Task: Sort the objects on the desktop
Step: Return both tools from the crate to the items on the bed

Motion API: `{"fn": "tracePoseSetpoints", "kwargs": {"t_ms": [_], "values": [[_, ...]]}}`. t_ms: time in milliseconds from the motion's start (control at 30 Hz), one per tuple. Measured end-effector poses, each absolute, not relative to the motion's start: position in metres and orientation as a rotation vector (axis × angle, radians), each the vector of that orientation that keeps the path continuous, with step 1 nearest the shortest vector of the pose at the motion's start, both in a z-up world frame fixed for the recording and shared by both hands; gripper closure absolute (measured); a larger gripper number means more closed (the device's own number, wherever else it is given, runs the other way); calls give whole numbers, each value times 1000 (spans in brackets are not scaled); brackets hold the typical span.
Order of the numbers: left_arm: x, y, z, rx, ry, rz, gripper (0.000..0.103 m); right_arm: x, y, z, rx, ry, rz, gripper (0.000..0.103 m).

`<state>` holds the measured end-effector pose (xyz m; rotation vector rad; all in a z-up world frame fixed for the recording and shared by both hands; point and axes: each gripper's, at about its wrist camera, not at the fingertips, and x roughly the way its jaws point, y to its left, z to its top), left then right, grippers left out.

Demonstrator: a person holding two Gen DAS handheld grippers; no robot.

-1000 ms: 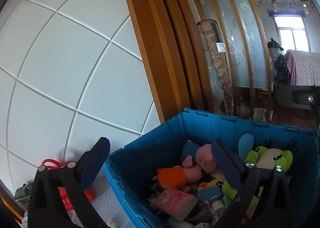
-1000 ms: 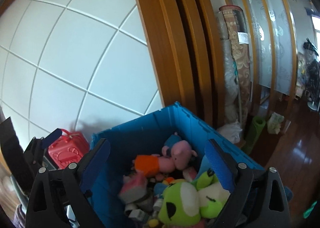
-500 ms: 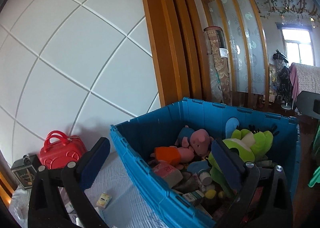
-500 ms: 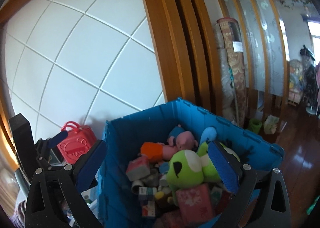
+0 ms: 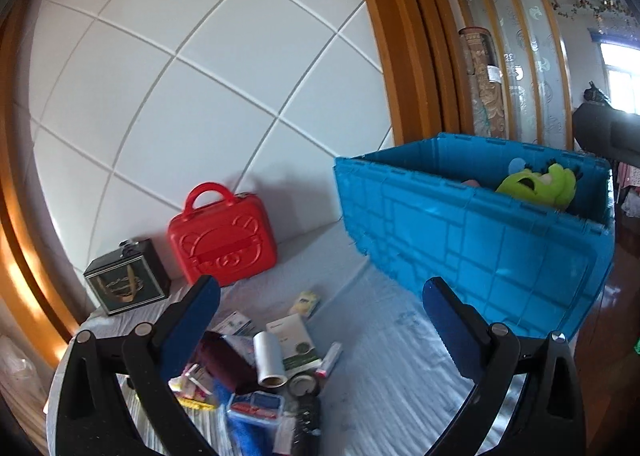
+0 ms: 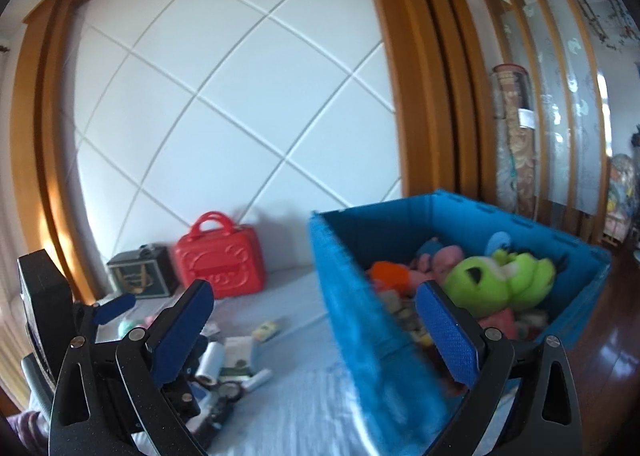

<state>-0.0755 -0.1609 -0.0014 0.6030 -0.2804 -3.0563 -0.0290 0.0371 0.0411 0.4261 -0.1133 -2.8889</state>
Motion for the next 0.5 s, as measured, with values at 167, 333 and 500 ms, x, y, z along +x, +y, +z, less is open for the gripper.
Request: {"fn": "tracePoseSetpoints", "kwargs": {"t_ms": [167,333,500], "values": [[-66,-218,-34,690,-238,-2933,0,-44,-33,1,561,-13,-2765,1],[-73,-263,-68,768,-195,-2782,0,-87,-91,-49,714,54,-2632,1],[-93,-294,-90,835,-172,-2657,0,-151,-139,-110,887,43,-2496,1]]}}
